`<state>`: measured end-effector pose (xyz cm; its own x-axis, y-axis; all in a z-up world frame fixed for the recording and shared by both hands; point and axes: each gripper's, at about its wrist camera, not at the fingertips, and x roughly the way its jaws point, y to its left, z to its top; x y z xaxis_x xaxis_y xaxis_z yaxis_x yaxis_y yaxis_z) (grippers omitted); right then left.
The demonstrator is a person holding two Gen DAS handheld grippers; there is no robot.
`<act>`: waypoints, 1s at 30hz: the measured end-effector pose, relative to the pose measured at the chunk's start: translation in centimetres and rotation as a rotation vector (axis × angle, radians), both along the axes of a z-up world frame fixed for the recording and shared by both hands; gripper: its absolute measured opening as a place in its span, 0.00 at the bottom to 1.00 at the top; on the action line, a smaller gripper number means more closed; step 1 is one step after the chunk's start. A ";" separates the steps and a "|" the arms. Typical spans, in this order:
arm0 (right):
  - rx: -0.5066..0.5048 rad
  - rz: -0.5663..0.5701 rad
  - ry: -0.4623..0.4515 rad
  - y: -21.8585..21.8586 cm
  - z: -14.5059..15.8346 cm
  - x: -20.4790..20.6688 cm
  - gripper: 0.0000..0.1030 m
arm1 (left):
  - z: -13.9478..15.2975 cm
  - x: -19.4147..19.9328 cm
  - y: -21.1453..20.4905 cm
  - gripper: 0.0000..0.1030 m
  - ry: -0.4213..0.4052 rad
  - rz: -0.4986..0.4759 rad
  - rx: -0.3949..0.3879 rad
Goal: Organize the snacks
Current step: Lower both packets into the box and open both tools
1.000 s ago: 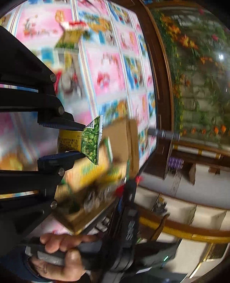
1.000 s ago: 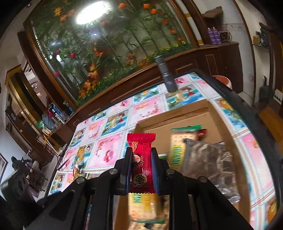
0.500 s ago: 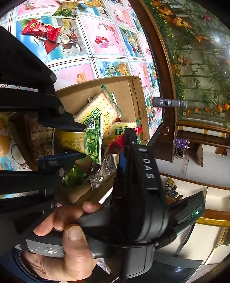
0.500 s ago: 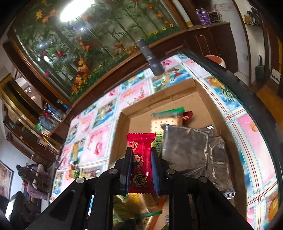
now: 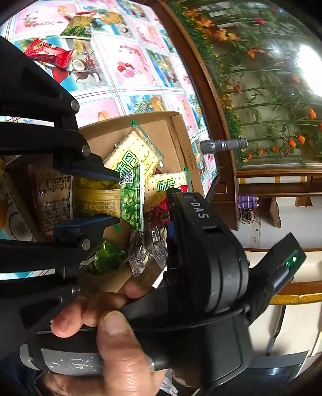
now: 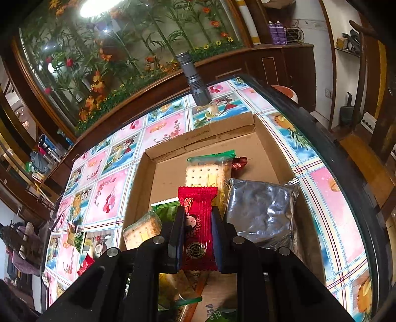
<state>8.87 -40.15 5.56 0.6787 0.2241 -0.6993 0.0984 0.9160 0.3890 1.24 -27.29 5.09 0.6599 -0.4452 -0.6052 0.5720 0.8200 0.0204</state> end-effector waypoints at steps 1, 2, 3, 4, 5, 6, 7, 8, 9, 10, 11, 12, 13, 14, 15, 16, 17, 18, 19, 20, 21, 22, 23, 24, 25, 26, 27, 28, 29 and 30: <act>0.000 0.002 0.001 0.0 0.0 0.0 0.20 | 0.0 0.1 0.1 0.28 -0.004 0.002 0.003; -0.002 0.005 0.002 0.1 0.0 0.0 0.20 | -0.1 0.1 0.1 0.28 -0.008 0.003 0.007; -0.008 0.009 0.004 0.3 -0.1 0.0 0.20 | -0.1 0.0 0.0 0.28 -0.016 0.004 0.014; -0.011 0.011 0.004 0.4 -0.1 0.0 0.20 | -0.1 0.1 0.0 0.28 -0.020 0.007 0.019; -0.013 0.012 0.005 0.4 -0.1 0.0 0.20 | -0.1 0.1 0.0 0.28 -0.020 0.008 0.020; -0.016 0.013 0.004 0.4 0.0 0.0 0.20 | -0.1 0.2 0.0 0.28 -0.020 0.008 0.020; -0.020 0.012 0.003 0.5 0.0 0.0 0.20 | -0.1 0.2 -0.1 0.28 -0.020 0.008 0.021; -0.024 0.012 0.004 0.5 0.0 0.0 0.20 | -0.1 0.2 -0.1 0.28 -0.022 0.009 0.023; -0.026 0.012 0.006 0.6 0.0 0.0 0.20 | -0.1 0.2 -0.1 0.28 -0.024 0.011 0.026; -0.028 0.015 0.007 0.6 0.0 0.0 0.20 | -0.1 0.2 -0.1 0.28 -0.026 0.011 0.029; -0.030 0.015 0.008 0.7 0.0 0.1 0.20 | -0.1 0.3 -0.1 0.28 -0.027 0.011 0.031; -0.035 0.017 0.009 0.8 -0.1 0.1 0.20 | -0.1 0.1 -0.2 0.28 -0.028 0.011 0.032; -0.037 0.018 0.010 0.8 -0.1 0.0 0.20 | -0.1 0.0 -0.1 0.28 -0.029 0.011 0.033; -0.039 0.018 0.011 0.9 -0.1 0.1 0.20 | -0.1 0.0 -0.1 0.28 -0.030 0.011 0.033; -0.041 0.020 0.012 1.0 -0.1 0.1 0.20 | -0.2 0.0 -0.2 0.28 -0.030 0.011 0.034; -0.044 0.021 0.013 1.0 -0.1 0.1 0.20 | -0.2 0.0 -0.2 0.28 -0.030 0.010 0.035; -0.045 0.021 0.013 1.0 -0.1 0.1 0.20 | -0.2 -0.1 -0.2 0.28 -0.031 0.010 0.037; -0.046 0.021 0.014 1.0 -0.1 0.1 0.20 | -0.2 -0.1 -0.2 0.28 -0.031 0.010 0.038; -0.045 0.021 0.013 1.0 -0.1 0.1 0.20 | -0.2 -0.1 -0.2 0.28 -0.030 0.010 0.036; -0.046 0.022 0.013 1.0 -0.1 0.1 0.20 | -0.2 -0.1 -0.2 0.28 -0.029 0.010 0.036; -0.045 0.021 0.013 1.0 -0.1 0.1 0.20 | -0.2 -0.1 -0.2 0.28 -0.029 0.010 0.036; -0.044 0.021 0.014 1.0 -0.1 0.1 0.21 | -0.2 -0.1 -0.3 0.28 -0.030 0.010 0.036; -0.044 0.022 0.014 1.0 -0.2 0.1 0.21 | -0.2 -0.1 -0.3 0.28 -0.029 0.010 0.037; -0.043 0.021 0.014 1.0 -0.1 0.1 0.21 | -0.2 -0.1 -0.3 0.28 -0.030 0.010 0.038; -0.043 0.021 0.013 1.0 -0.1 0.1 0.22 | -0.1 -0.1 -0.3 0.28 -0.031 0.010 0.039; -0.044 0.021 0.013 1.1 -0.1 0.1 0.22 | -0.1 -0.1 -0.3 0.28 -0.032 0.009 0.040; -0.046 0.022 0.014 1.1 -0.1 0.1 0.22 | -0.1 -0.2 -0.3 0.28 -0.034 0.009 0.042; -0.047 0.023 0.014 1.1 -0.2 0.1 0.22 | -0.1 -0.2 -0.3 0.28 -0.034 0.009 0.044; -0.048 0.023 0.014 1.1 -0.2 0.1 0.22 | -0.1 -0.2 -0.4 0.28 -0.035 0.009 0.045; -0.049 0.024 0.013 1.2 -0.2 0.1 0.22 | -0.1 -0.2 -0.5 0.28 -0.035 0.008 0.046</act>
